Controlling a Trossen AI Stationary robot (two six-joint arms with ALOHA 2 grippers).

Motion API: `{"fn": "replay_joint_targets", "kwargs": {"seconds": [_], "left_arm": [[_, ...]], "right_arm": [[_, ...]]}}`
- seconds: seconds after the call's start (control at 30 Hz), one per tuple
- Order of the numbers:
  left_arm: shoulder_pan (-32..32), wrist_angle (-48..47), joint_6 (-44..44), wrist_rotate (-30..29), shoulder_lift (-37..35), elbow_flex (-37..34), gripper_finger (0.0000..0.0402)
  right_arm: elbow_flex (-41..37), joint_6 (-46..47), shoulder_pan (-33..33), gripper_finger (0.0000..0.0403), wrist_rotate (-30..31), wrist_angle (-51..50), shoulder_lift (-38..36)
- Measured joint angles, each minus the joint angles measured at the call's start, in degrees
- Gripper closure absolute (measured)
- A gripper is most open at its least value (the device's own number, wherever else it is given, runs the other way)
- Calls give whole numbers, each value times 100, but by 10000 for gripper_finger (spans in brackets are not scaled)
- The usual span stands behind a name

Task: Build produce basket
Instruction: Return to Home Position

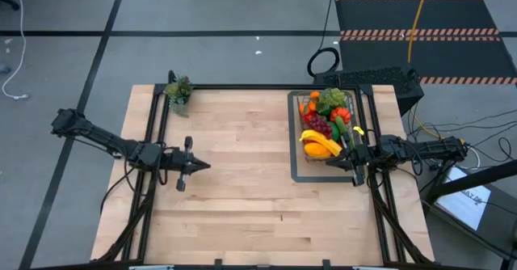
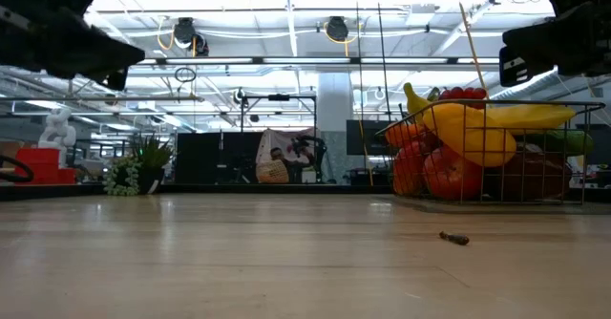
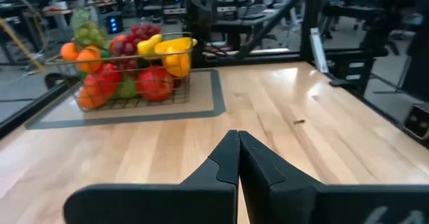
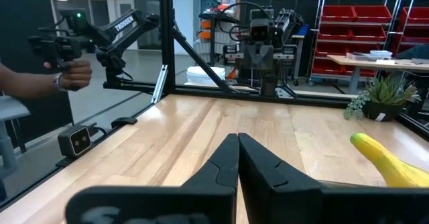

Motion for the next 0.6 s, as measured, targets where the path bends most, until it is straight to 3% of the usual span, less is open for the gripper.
{"fn": "replay_joint_targets", "kwargs": {"seconds": [0.37, 0.6], "left_arm": [[42, 177, 645, 445, -295, -263, 395], [676, 166, 874, 580, -457, -263, 399]], "right_arm": [[0, 2, -2, 403, 0, 2, 0], [0, 2, 0, 403, 0, 2, 0]]}}
